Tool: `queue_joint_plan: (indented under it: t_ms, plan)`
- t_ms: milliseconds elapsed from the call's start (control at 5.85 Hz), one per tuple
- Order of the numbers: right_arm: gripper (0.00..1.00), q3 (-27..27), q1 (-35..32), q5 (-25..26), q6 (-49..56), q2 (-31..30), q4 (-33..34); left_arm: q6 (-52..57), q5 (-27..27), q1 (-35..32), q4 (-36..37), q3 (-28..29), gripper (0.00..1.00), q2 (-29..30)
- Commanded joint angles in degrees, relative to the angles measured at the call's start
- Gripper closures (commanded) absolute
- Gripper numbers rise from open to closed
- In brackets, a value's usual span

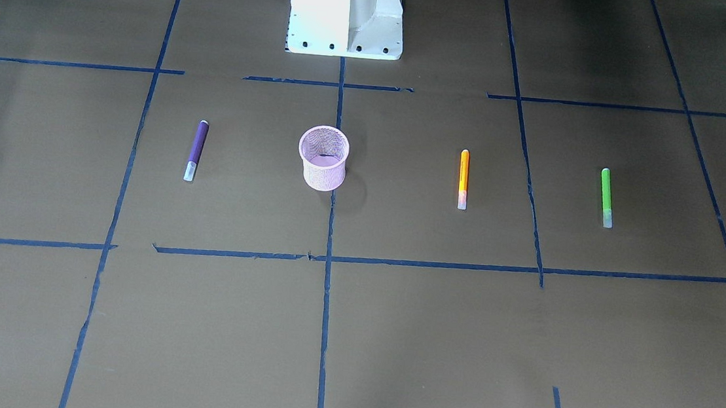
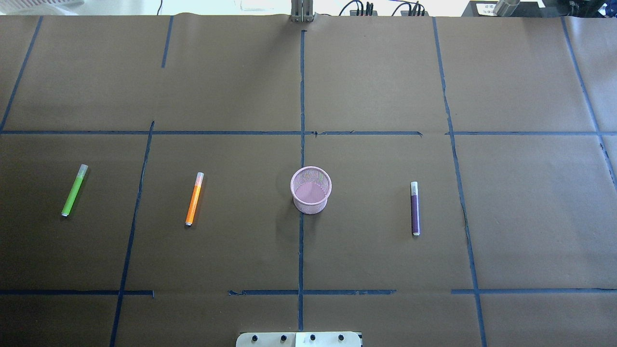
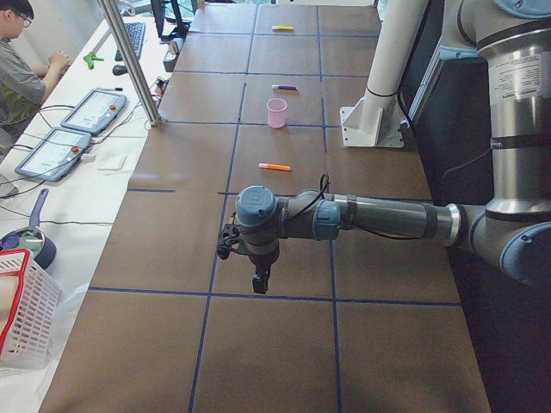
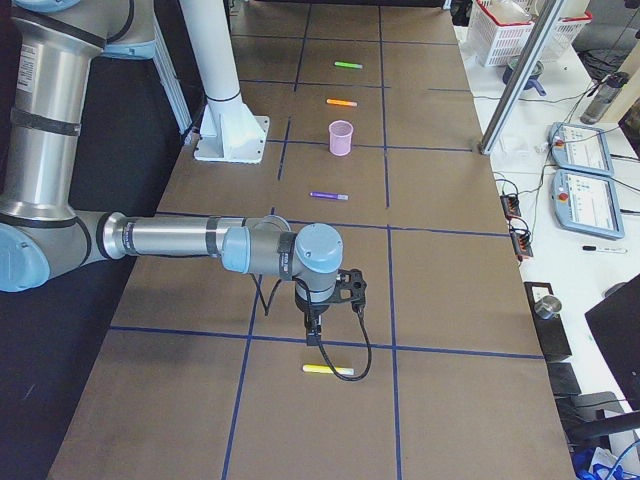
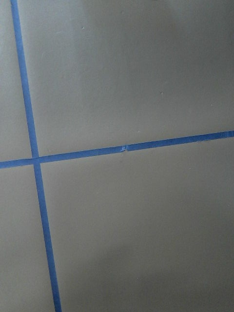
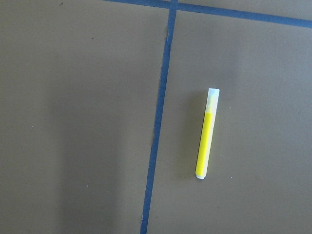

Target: Collect pens into pen holder

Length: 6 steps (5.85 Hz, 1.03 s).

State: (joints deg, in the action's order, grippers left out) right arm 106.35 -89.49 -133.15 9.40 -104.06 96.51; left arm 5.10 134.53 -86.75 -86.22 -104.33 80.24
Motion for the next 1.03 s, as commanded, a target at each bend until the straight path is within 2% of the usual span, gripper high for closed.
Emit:
queue_joint_plan:
  t_ms: [0, 342, 684, 855]
  plan:
    - [0.00, 0.00, 0.02, 0.00, -0.09, 0.17, -0.01, 0.00, -0.05, 0.00, -0.09, -0.09, 0.00, 0.09]
    - [0.00, 0.00, 0.36, -0.18, -0.35, 0.70, 0.08, -0.44, 0.38, 2.27, -0.35, -0.97, 0.00, 1.40]
    - [0.00, 0.00, 0.54, -0.52, -0.35, 0.97, 0.08, -0.70, 0.21, 2.55, -0.62, 2.52, 0.00, 12.68]
    - [0.00, 0.00, 0.63, -0.53, -0.35, 0.97, 0.00, -0.27, 0.30, 3.94, -1.92, 4.72, 0.00, 13.18]
